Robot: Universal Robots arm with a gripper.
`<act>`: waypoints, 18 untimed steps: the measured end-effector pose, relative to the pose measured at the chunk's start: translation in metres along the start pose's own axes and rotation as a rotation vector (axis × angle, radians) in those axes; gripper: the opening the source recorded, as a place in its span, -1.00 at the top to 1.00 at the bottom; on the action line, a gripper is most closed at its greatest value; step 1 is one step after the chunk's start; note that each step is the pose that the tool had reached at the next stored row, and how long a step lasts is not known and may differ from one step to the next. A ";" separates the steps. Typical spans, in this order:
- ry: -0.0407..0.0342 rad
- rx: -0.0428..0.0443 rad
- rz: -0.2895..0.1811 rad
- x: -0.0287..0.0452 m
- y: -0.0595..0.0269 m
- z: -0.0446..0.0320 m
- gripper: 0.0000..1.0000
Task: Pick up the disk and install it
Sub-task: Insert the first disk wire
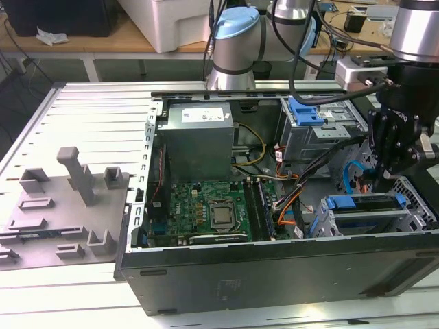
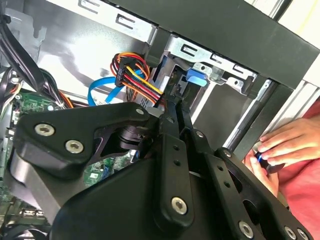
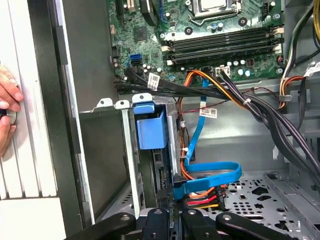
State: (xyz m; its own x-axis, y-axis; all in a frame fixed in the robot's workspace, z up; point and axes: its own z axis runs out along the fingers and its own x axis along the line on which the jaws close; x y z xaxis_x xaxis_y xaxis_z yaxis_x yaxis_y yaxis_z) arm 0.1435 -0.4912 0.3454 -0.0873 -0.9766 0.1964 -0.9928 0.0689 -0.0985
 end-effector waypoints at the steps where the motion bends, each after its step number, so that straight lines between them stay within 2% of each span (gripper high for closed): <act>1: -0.0008 0.0012 -0.006 0.0003 0.0000 0.0001 0.66; 5: -0.0041 0.0075 -0.037 0.0033 0.0008 0.0006 0.66; 10: -0.0060 0.0083 -0.042 0.0053 0.0014 0.0009 0.66; 18: -0.0206 0.0075 -0.041 0.0061 0.0016 0.0012 0.66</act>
State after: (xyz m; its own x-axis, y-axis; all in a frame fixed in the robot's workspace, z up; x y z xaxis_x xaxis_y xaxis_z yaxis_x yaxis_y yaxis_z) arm 0.1415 -0.4973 0.3453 -0.0448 -0.9826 0.1803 -0.9948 0.0274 -0.0981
